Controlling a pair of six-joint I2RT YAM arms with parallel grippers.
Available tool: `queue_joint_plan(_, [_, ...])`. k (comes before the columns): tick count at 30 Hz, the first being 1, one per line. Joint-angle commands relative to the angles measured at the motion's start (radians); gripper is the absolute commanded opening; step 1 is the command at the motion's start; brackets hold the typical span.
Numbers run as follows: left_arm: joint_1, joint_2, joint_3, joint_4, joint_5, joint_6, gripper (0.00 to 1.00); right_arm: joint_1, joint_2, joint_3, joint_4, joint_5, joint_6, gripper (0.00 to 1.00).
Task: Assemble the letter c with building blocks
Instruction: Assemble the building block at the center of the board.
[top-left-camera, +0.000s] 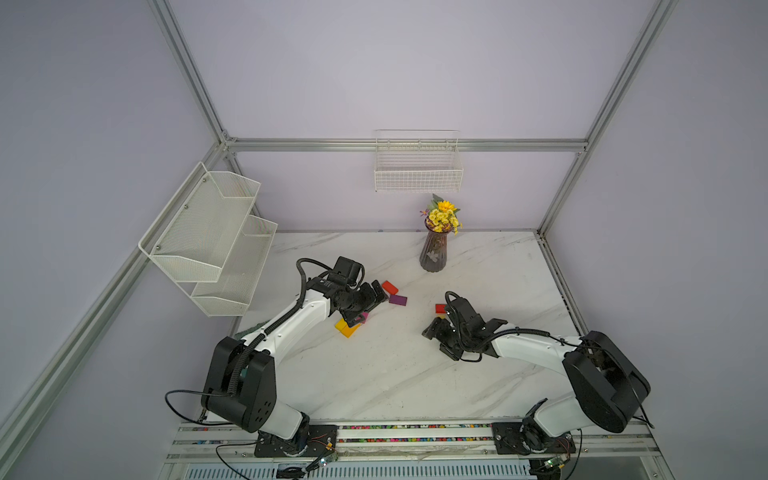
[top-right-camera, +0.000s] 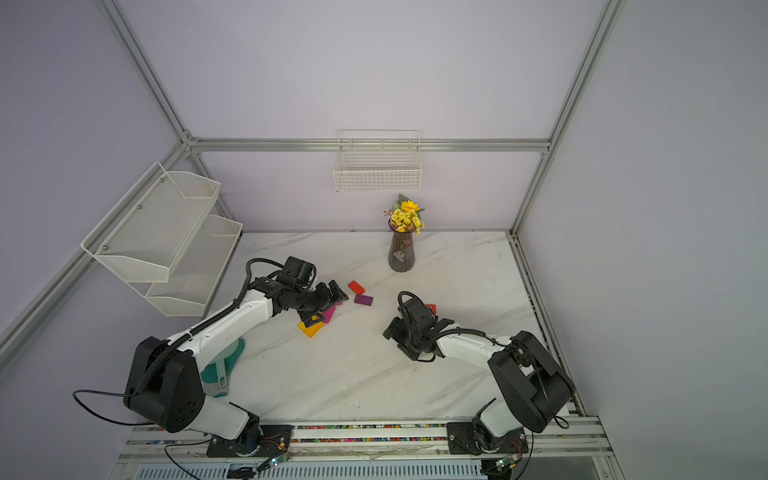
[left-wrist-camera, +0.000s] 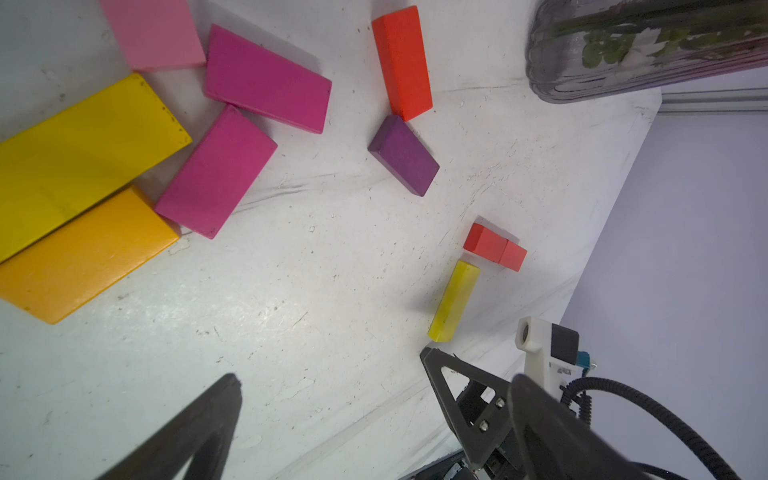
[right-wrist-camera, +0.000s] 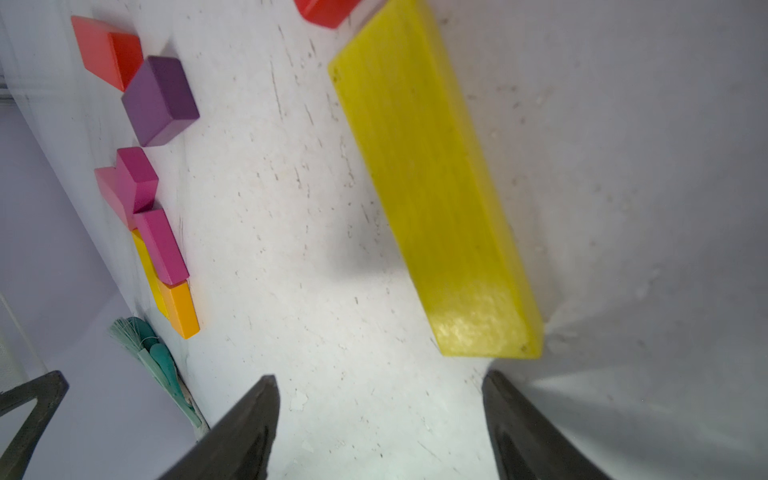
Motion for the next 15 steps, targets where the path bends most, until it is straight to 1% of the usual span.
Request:
queue_joint_plan(1, [-0.002,-0.001,0.022,0.010,0.006,0.021,1.00,0.002,0.025,0.009,-0.011,0.033,0.030,0.79])
queue_joint_plan(15, [-0.002,0.017,0.031,0.019,0.006,0.018,1.00,-0.038,0.030,0.010,-0.014,0.014,0.026,0.79])
